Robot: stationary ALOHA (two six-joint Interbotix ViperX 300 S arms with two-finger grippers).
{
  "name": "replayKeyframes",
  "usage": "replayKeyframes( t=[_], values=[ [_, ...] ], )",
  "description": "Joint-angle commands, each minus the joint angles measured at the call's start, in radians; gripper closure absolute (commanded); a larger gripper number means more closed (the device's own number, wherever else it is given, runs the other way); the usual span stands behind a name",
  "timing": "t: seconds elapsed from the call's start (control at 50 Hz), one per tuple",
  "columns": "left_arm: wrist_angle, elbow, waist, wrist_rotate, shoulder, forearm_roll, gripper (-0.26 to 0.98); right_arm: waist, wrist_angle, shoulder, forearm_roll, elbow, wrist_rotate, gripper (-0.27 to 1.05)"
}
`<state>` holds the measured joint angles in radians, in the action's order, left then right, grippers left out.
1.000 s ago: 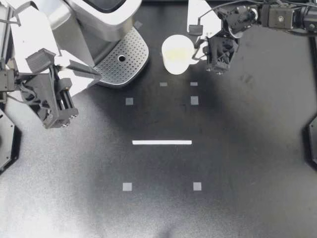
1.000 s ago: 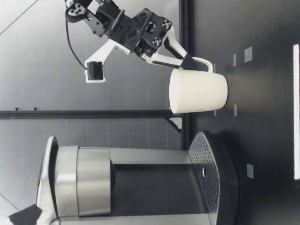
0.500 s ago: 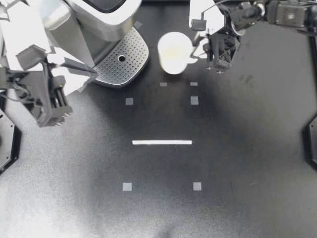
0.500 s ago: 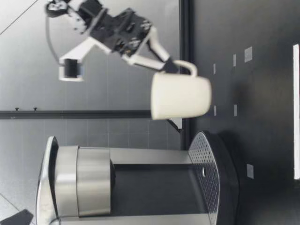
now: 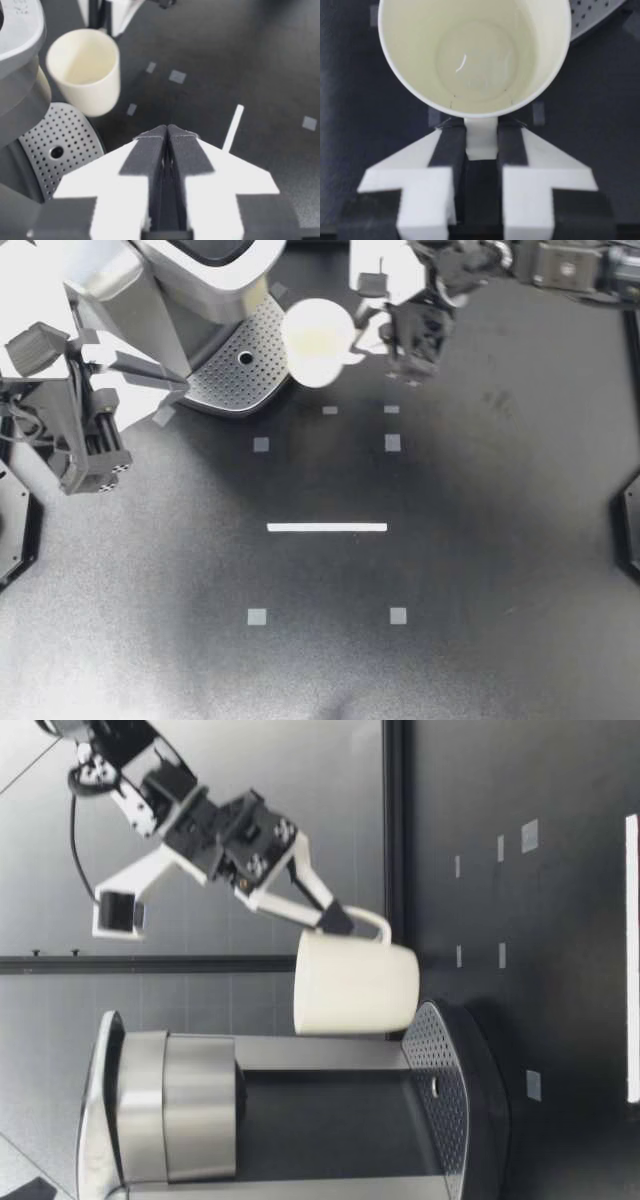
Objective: Place the coffee capsule inside the capsule container, then place the cup onto the center of the cup tray.
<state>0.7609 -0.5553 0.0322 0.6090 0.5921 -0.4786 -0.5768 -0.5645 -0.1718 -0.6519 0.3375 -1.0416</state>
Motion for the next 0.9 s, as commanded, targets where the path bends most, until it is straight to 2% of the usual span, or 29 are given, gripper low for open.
replayKeyframes(
  t=[0.0, 0.5, 0.88],
  values=[
    [-0.008, 0.011, 0.002, 0.002, 0.014, -0.002, 0.59, 0.008, 0.003, -0.006, -0.005, -0.052, 0.000, 0.69],
    [-0.008, -0.008, 0.002, 0.002, 0.032, 0.000, 0.59, 0.025, 0.002, -0.132, -0.005, -0.199, -0.002, 0.69],
    [-0.006, -0.018, 0.002, 0.002, 0.048, 0.000, 0.59, 0.040, 0.000, -0.186, -0.002, -0.262, -0.003, 0.69]
  ],
)
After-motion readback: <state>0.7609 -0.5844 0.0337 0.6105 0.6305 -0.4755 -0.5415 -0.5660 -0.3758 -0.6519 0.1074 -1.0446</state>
